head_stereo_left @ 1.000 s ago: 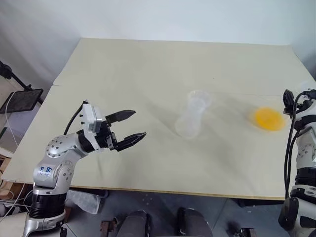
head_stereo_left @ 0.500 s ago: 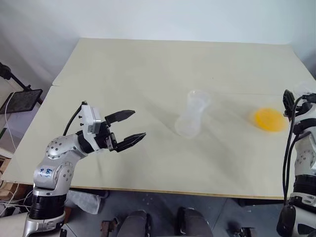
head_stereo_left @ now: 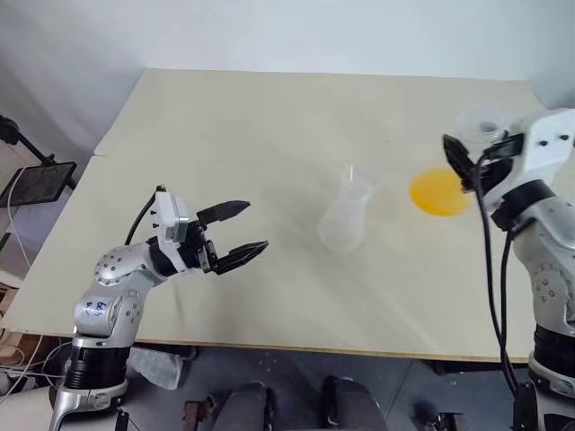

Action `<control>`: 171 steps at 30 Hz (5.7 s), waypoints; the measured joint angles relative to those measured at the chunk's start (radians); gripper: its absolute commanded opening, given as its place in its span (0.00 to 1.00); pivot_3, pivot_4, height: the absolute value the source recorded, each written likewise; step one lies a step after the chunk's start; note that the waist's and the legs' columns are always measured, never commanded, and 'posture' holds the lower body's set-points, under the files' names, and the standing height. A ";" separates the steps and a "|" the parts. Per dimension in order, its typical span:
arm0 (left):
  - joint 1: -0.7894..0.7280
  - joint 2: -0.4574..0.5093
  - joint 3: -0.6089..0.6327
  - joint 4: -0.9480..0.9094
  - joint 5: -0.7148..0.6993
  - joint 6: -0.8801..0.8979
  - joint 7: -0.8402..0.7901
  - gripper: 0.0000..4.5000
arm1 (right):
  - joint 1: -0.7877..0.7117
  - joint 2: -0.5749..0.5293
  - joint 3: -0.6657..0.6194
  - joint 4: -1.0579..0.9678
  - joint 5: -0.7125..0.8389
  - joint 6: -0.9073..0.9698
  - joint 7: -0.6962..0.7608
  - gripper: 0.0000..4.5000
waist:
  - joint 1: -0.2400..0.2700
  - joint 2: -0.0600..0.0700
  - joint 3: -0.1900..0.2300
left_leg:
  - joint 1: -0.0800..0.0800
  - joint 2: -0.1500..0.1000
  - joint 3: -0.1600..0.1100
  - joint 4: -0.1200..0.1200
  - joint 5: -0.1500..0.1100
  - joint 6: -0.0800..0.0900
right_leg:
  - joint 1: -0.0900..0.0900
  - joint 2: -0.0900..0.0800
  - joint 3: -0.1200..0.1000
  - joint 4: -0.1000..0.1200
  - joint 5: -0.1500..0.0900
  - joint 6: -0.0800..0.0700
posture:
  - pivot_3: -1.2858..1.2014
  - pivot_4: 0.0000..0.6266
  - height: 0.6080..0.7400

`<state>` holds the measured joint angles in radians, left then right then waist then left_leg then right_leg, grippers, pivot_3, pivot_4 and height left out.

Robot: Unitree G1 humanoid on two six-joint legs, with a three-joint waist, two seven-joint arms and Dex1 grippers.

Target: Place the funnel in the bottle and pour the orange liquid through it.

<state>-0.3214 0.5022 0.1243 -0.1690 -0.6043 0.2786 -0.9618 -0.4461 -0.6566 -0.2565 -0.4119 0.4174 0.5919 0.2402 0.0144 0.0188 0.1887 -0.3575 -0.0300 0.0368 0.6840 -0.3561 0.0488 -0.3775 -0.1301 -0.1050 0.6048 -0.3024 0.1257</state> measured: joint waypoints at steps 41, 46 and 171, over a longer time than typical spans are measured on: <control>-0.040 -0.050 -0.030 0.101 0.049 -0.082 -0.016 1.00 | 0.010 -0.151 0.440 -0.011 -1.025 -0.399 0.050 0.55 | 0.007 -0.001 0.000 | -0.003 -0.001 0.000 0.000 0.000 0.000 | -0.003 0.001 -0.003 -0.001 0.000 0.001 | 0.52 0.24 1.00; -0.040 -0.051 -0.030 0.102 0.053 -0.082 -0.015 1.00 | 0.001 -0.151 0.440 0.017 -1.085 -0.454 0.050 0.55 | 0.006 -0.001 0.000 | -0.003 -0.001 0.000 0.000 0.000 0.000 | -0.003 0.001 -0.003 -0.001 0.000 0.001 | 0.52 0.24 1.00; -0.058 -0.094 -0.046 0.090 0.059 -0.083 0.042 1.00 | -0.040 -0.166 0.369 0.189 -1.430 -0.749 -0.122 0.55 | -0.001 -0.001 0.000 | -0.003 0.000 0.000 0.000 0.001 -0.001 | -0.003 0.002 -0.003 -0.001 0.000 0.001 | 0.52 0.24 1.00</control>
<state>-0.3794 0.4077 0.0779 -0.0789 -0.5456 0.1960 -0.9194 -0.4859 -0.8228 0.1123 -0.2227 -1.0121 -0.1575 0.1184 0.0136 0.0181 0.1891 -0.3604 -0.0298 0.0371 0.6840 -0.3554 0.0477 -0.3803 -0.1279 -0.1075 0.6039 -0.3020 0.1266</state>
